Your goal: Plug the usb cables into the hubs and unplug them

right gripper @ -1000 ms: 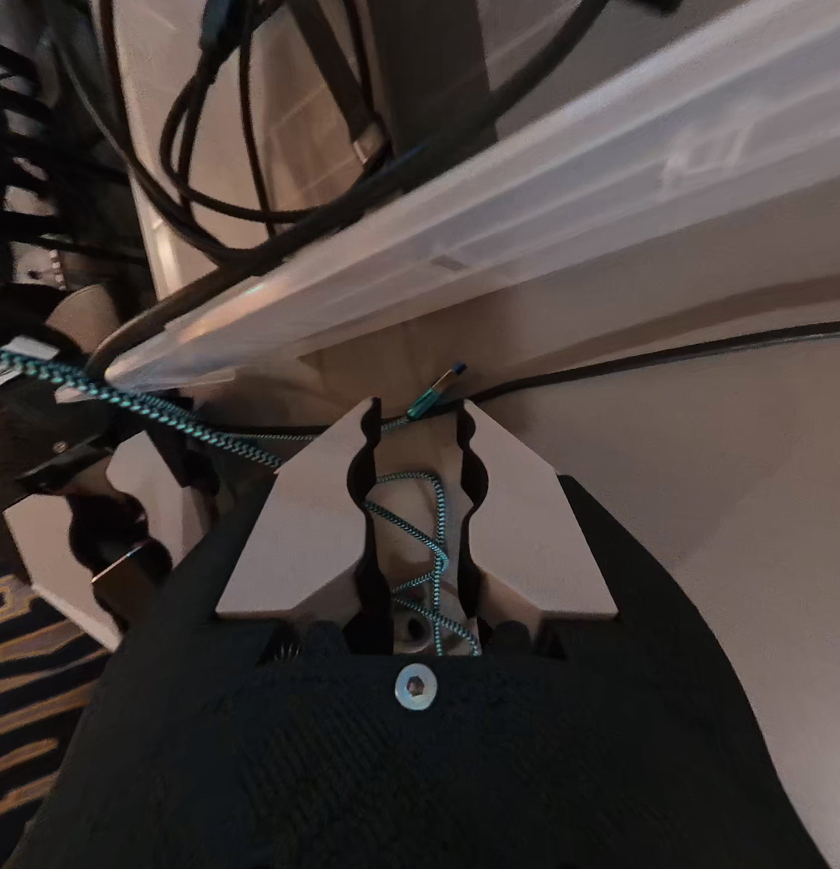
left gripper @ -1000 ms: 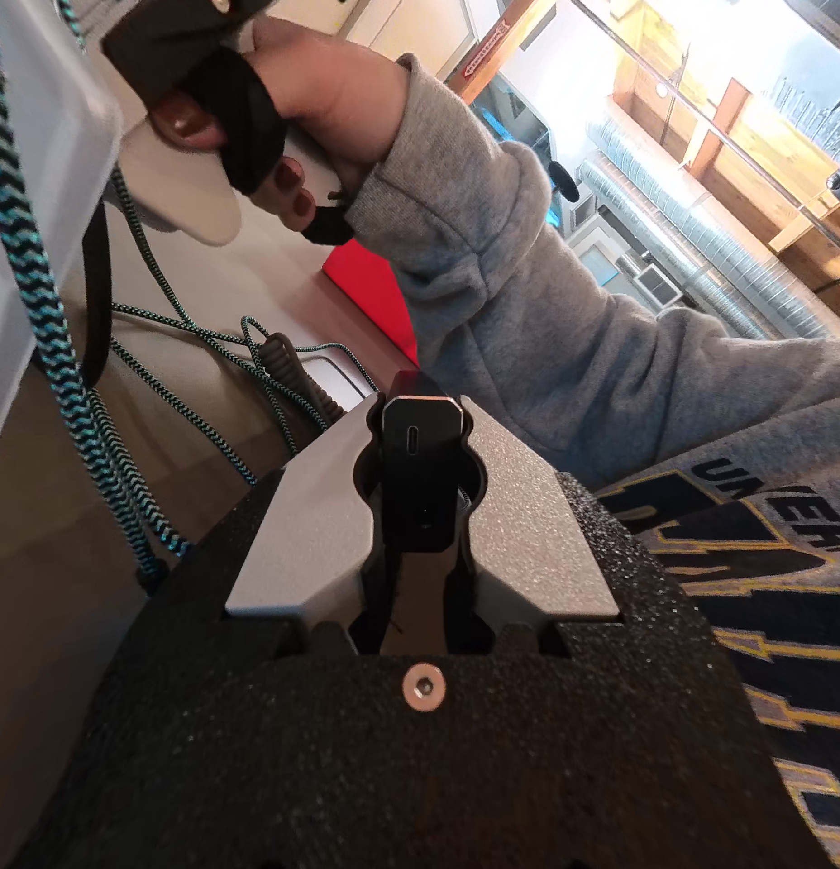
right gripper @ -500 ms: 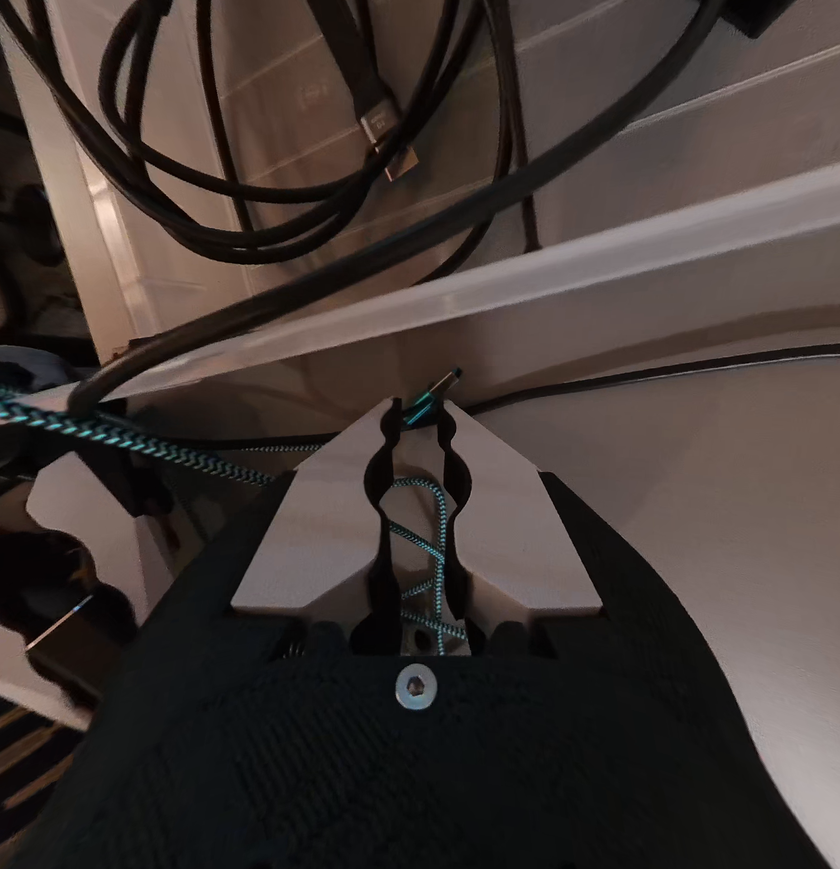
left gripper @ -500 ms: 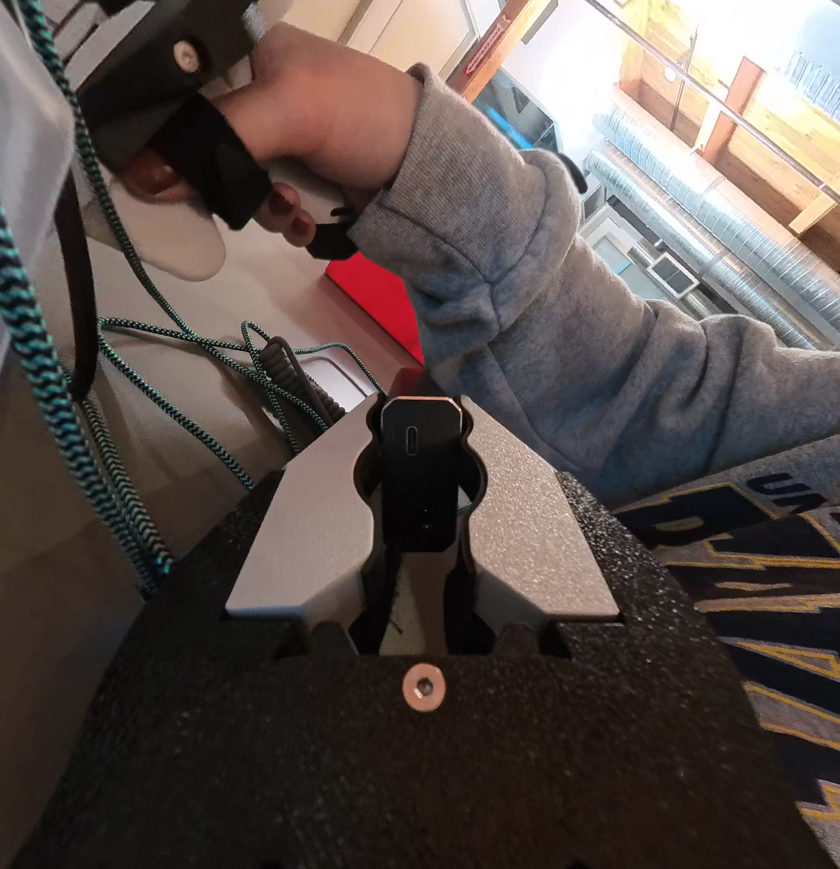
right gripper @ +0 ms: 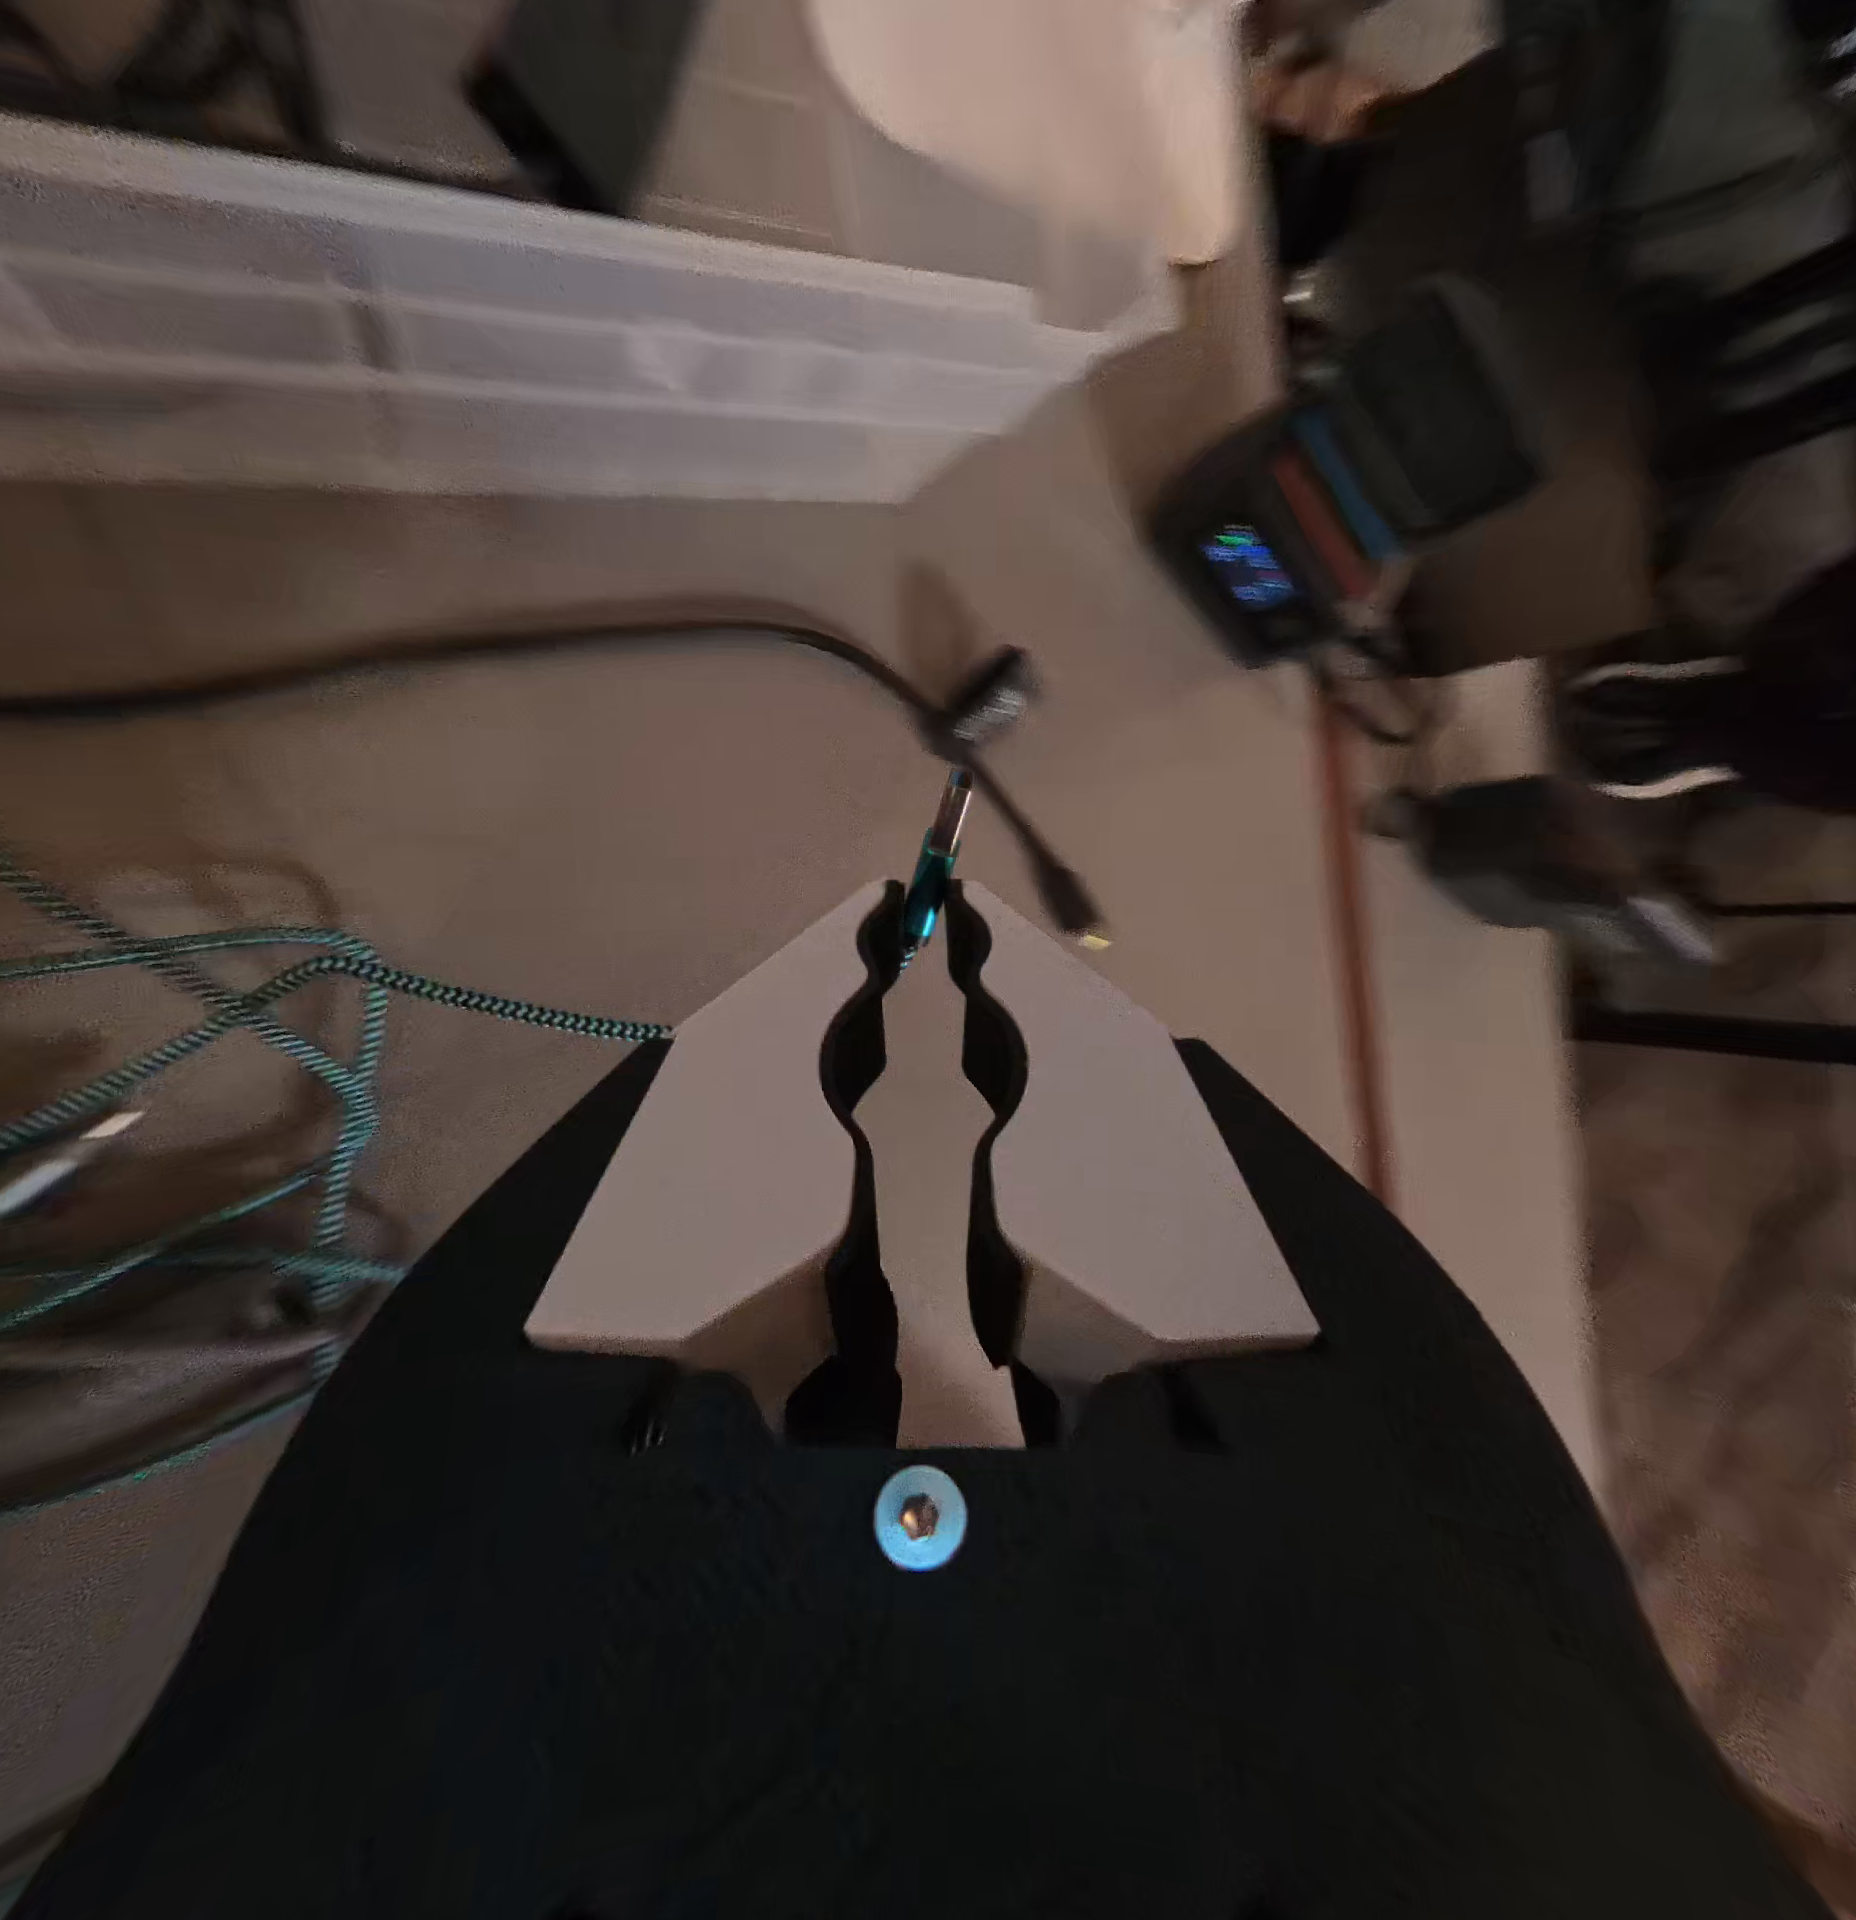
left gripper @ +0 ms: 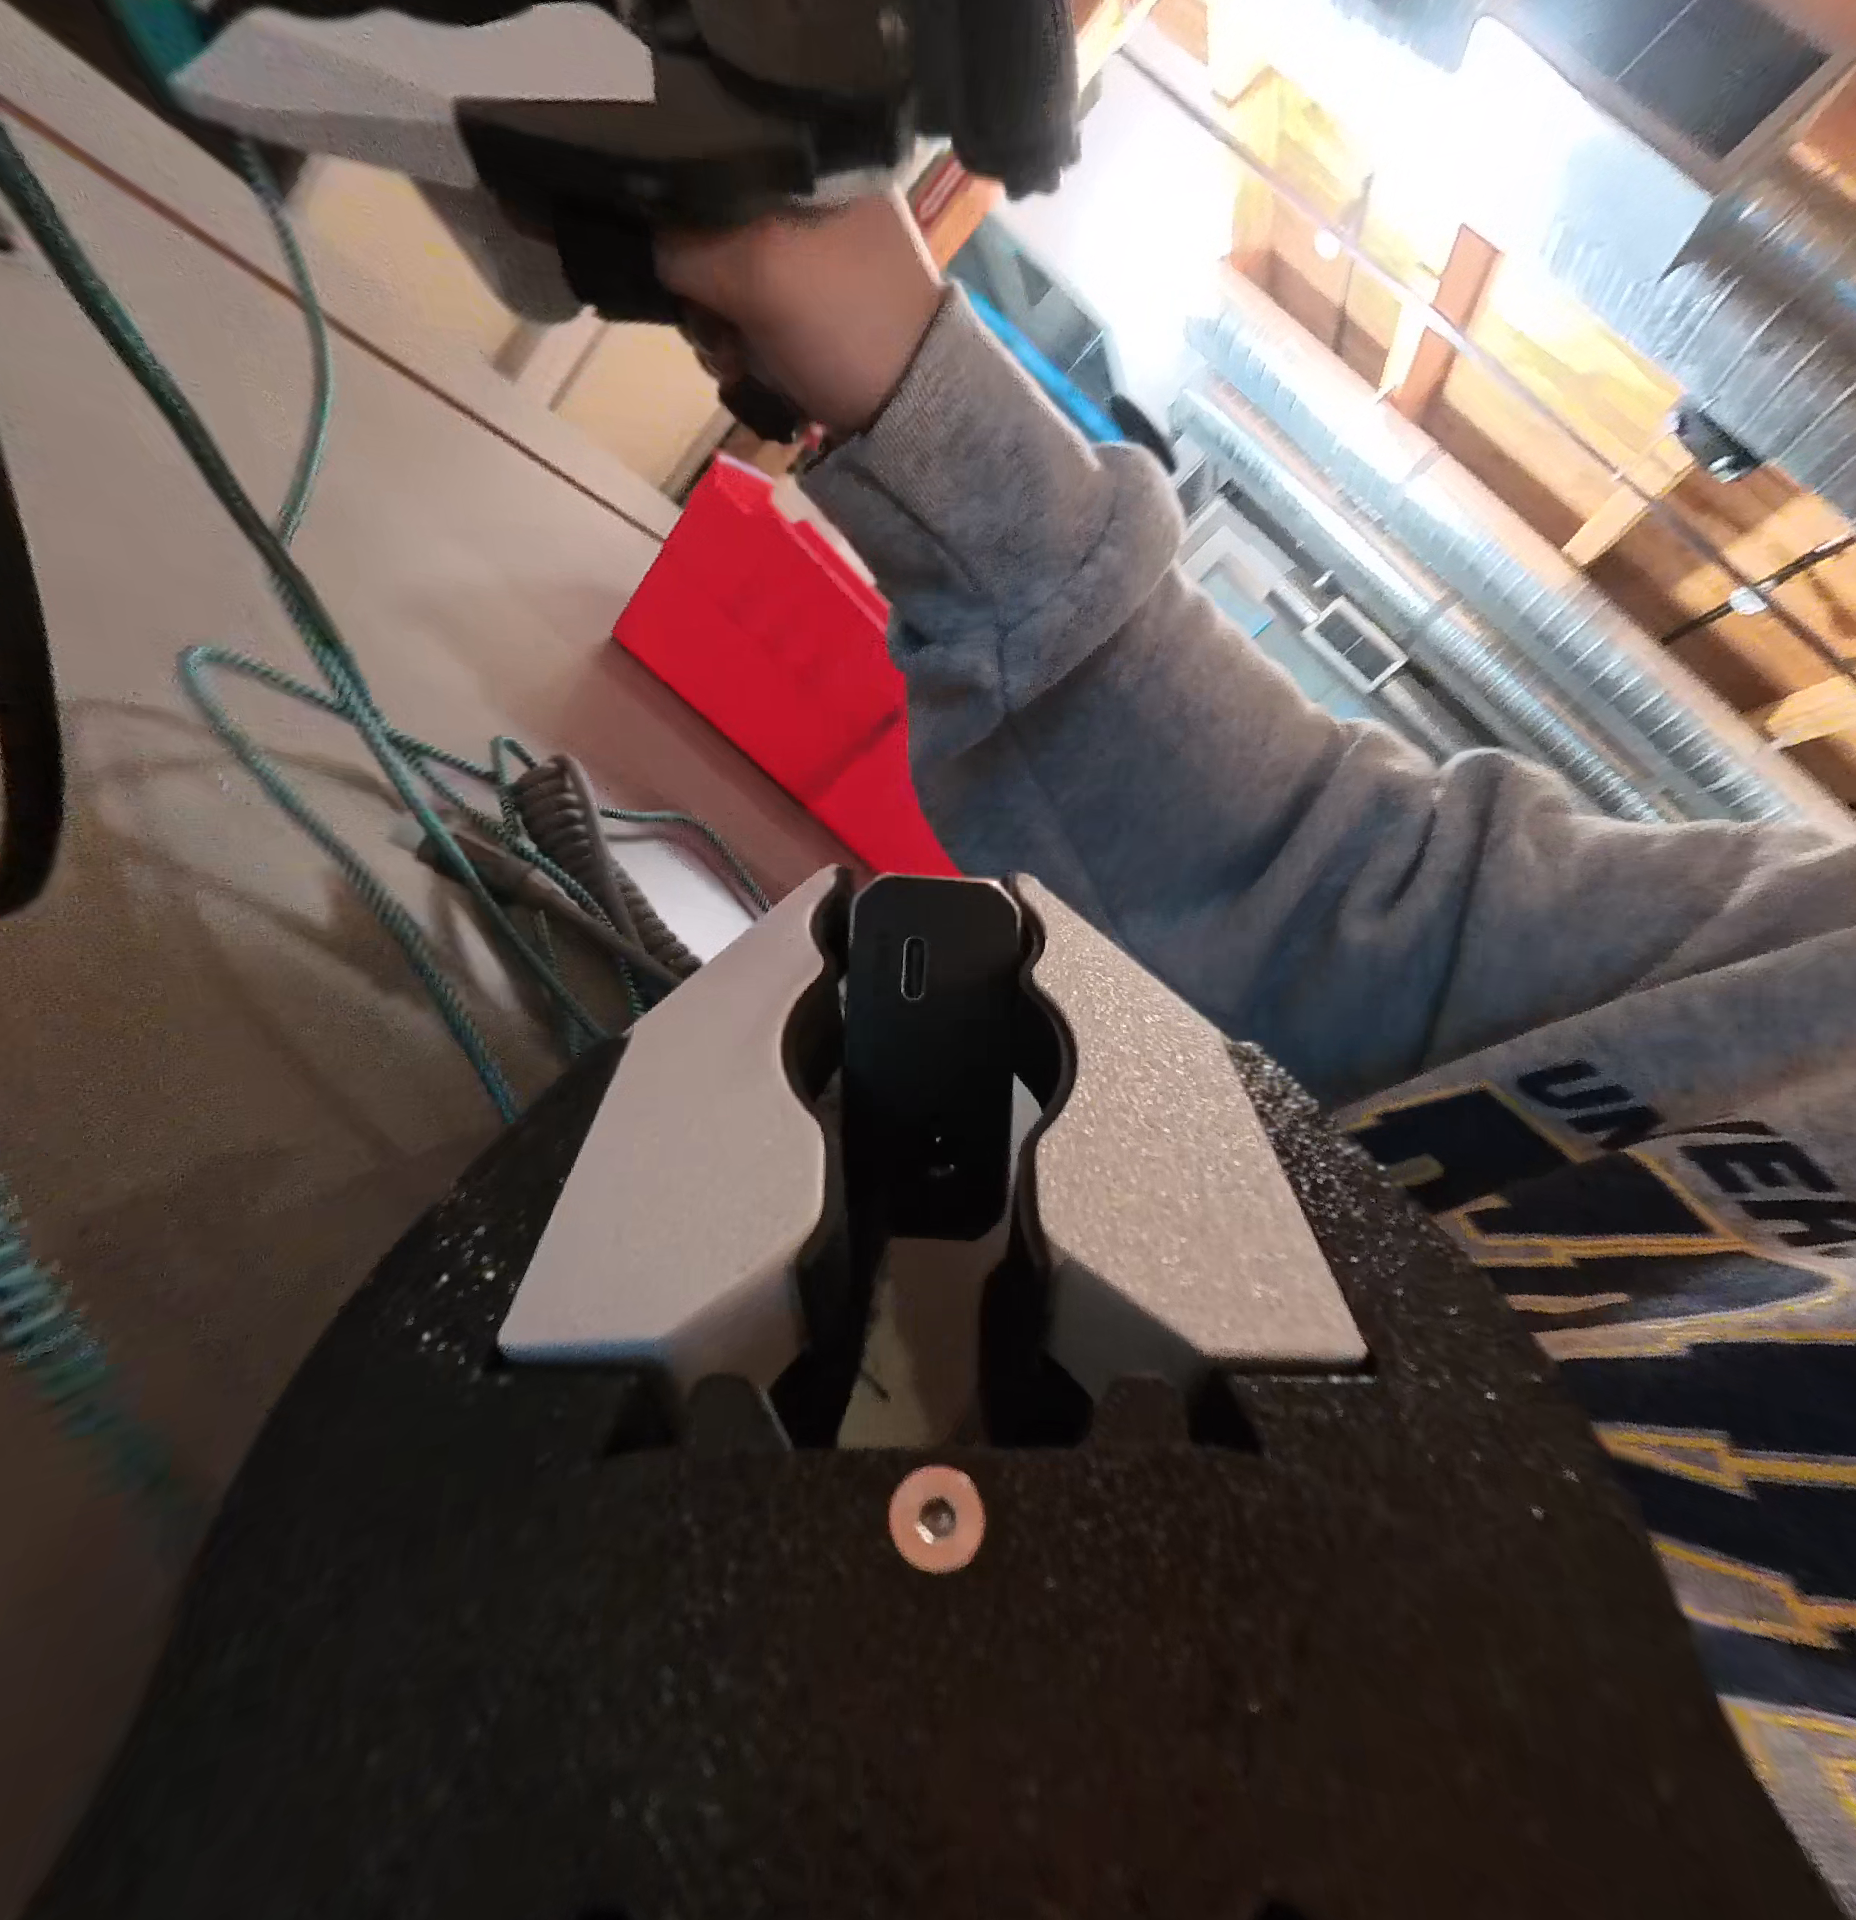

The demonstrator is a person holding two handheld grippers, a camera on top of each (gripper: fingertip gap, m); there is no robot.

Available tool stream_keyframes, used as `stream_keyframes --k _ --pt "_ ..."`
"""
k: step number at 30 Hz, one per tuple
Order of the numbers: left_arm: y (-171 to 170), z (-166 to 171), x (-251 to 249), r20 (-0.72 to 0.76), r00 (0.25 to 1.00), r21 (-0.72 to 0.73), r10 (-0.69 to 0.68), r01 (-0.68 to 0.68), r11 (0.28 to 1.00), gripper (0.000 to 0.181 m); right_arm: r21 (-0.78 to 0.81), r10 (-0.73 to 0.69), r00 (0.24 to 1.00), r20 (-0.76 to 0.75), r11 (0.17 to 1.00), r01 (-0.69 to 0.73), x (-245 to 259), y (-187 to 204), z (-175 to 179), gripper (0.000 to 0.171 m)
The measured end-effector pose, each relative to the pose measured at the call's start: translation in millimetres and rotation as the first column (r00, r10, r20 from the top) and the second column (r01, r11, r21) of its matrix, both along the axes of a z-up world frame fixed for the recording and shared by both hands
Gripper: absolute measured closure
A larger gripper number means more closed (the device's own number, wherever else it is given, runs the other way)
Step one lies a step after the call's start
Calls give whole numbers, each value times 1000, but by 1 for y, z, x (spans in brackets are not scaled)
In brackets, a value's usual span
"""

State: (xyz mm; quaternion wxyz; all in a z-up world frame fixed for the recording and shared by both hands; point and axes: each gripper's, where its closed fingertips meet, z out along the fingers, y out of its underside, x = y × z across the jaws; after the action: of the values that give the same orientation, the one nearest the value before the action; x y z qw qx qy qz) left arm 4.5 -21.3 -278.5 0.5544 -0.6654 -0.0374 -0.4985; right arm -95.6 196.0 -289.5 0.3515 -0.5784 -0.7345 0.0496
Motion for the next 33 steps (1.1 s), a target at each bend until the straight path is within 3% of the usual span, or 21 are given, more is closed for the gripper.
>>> stream_keyframes --k 3,6,8,11,14,20,25,33 --pt "1 11 -5 68 998 10 12 -13 1000 155 280 -9 1000 -25 960 15 24 43 47 165" --pt "5 16 -15 93 994 8 61 -62 998 155 561 0 1000 -20 828 11 46 73 98 165" --pt "9 16 -24 113 989 -5 101 -101 995 155 659 2 1000 -21 752 12 57 83 122 165" --pt "16 14 -34 141 978 -9 151 -151 989 155 780 27 1000 -11 626 -9 68 84 151 165" --pt "21 16 -46 154 962 7 225 -228 974 155 863 148 989 27 496 -98 69 53 168 165" --pt "22 17 -67 177 911 18 373 -382 924 156 906 357 916 184 300 -300 81 -48 128 166" --pt "19 16 -68 171 894 27 415 -425 905 156 863 487 850 202 322 -389 97 -123 61 166" --pt "1 14 -63 124 890 23 439 -445 895 156 762 503 820 273 406 -504 119 -138 -28 165"
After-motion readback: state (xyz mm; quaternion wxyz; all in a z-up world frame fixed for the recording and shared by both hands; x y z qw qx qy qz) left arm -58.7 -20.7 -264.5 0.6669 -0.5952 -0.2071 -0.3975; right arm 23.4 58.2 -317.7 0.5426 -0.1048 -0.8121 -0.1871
